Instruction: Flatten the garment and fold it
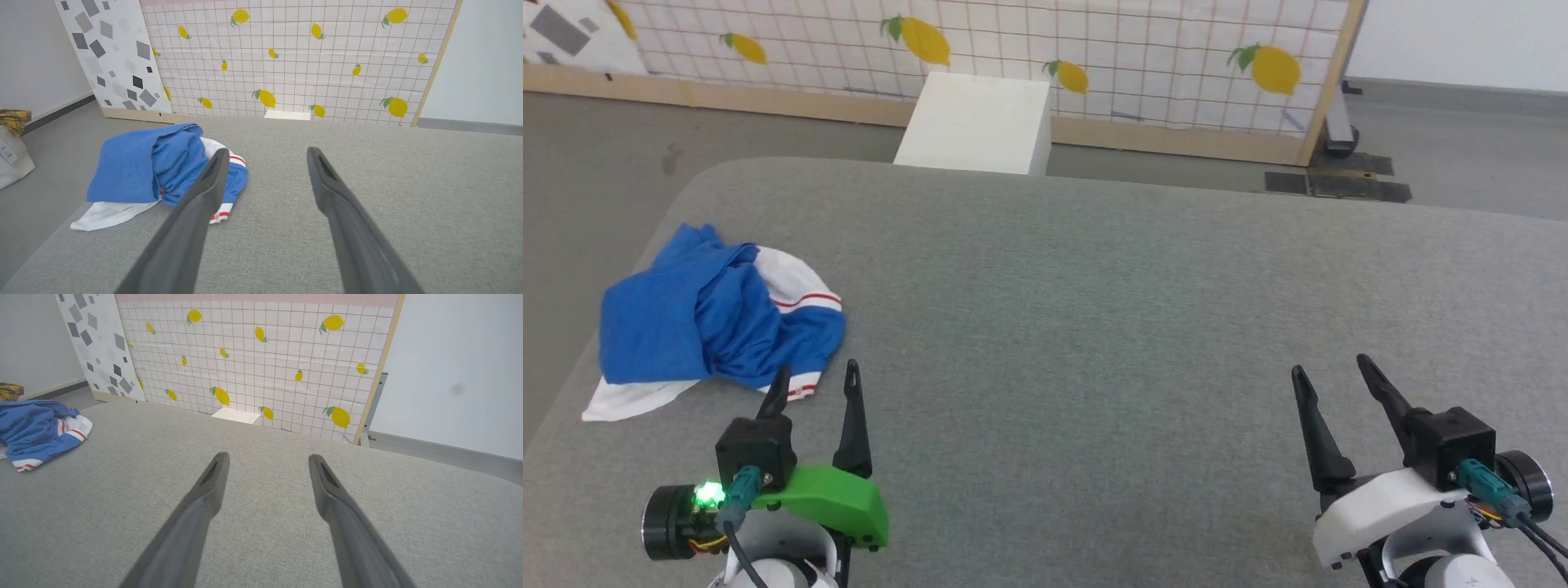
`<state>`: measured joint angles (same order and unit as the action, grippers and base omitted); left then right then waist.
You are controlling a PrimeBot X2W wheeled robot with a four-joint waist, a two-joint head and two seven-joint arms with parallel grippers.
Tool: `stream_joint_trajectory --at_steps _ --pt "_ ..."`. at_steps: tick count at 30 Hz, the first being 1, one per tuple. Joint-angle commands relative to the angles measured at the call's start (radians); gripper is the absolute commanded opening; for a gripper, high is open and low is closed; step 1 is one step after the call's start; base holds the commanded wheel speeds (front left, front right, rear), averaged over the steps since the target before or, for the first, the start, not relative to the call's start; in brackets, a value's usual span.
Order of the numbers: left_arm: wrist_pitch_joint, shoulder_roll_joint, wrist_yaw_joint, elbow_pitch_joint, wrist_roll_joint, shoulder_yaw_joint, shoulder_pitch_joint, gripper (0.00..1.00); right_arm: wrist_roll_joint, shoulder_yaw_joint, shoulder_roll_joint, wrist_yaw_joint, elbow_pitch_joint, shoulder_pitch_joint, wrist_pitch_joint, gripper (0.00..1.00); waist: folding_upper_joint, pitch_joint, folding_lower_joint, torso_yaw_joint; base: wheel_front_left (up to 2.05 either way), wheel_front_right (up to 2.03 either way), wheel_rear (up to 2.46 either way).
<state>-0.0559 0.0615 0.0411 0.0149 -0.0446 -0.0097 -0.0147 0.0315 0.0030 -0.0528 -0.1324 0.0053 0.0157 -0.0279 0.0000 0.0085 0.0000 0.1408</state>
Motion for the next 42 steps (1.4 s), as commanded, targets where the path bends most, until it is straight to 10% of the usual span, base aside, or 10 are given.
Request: stream_joint_trajectory --at_steps 1,42 --pt "-0.012 0.006 0.009 -0.007 -0.012 0.003 0.016 1.0 0.011 0.004 0.001 0.0 -0.001 -0.013 -0.011 1.0 0.0 0.001 0.0 0.02 0.0 0.0 0.0" --pt "-0.07 0.022 0.107 -0.066 -0.078 -0.003 0.079 1.0 0.052 0.068 0.002 0.001 -0.01 -0.033 -0.048 1.0 0.0 0.021 0.0 0.211 0.0 0.0 0.0"
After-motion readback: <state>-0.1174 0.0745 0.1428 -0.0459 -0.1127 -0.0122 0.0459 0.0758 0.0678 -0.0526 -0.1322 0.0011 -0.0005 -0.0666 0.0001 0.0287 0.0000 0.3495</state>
